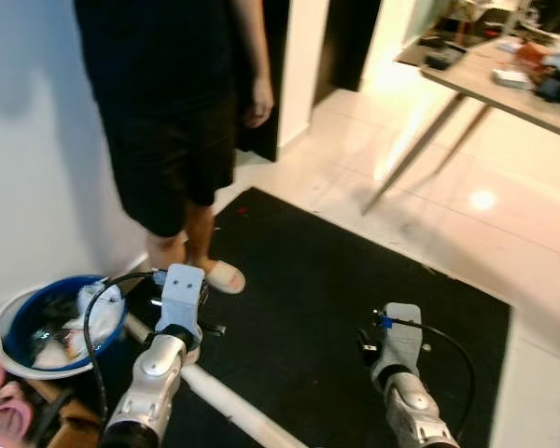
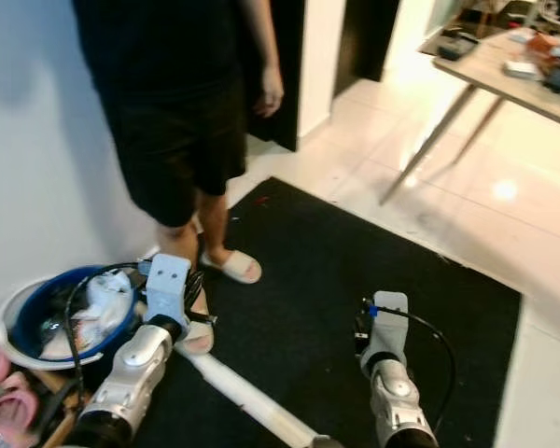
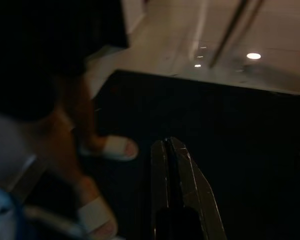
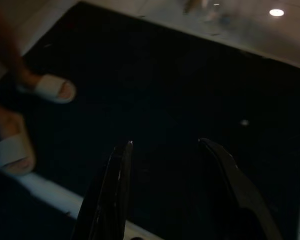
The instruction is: Picking trash to rubbish bin
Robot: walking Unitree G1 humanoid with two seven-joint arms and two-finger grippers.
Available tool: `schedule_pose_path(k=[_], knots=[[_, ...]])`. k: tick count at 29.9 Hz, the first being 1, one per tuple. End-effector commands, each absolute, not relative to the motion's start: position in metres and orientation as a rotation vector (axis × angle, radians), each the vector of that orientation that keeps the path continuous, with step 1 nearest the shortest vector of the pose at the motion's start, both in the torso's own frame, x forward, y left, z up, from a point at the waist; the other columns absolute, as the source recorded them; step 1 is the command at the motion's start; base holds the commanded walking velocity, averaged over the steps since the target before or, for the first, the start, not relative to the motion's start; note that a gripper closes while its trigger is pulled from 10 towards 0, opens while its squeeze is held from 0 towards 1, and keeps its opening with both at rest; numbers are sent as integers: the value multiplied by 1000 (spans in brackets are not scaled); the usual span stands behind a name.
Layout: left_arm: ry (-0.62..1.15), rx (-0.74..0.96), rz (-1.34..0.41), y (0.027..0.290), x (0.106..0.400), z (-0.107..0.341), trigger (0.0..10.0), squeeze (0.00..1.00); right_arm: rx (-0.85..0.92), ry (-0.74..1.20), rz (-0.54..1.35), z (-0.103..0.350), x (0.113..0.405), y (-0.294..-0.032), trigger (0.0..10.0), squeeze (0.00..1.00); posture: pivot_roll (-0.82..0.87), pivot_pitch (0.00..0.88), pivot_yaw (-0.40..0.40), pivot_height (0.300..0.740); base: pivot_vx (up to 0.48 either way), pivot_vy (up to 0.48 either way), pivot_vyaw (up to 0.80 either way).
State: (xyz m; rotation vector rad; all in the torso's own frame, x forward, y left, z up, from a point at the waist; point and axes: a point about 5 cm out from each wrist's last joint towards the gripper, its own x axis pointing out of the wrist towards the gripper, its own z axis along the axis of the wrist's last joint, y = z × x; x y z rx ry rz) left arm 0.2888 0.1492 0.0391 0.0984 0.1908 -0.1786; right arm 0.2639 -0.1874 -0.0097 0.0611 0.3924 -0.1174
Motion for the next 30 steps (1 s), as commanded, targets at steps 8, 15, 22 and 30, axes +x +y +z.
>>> schedule_pose_path(k=[8, 15, 22, 30], knots=[[209, 87, -176, 147, 287, 35, 10000, 0, 65, 391, -125, -9, 264, -188, 10000, 0, 14, 58, 7, 740, 0, 0, -800], [195, 61, -188, 144, 287, 37, 10000, 0, 63, 390, -120, -8, 264, -187, 10000, 0, 12, 60, 4, 740, 0, 0, -800], [207, 72, -202, 142, 287, 35, 10000, 0, 61, 390, -122, -8, 264, -188, 10000, 0, 9, 61, 6, 740, 0, 0, -800], [200, 71, -209, 140, 288, 37, 10000, 0, 60, 389, -124, -8, 264, -188, 10000, 0, 6, 55, 4, 740, 0, 0, -800]])
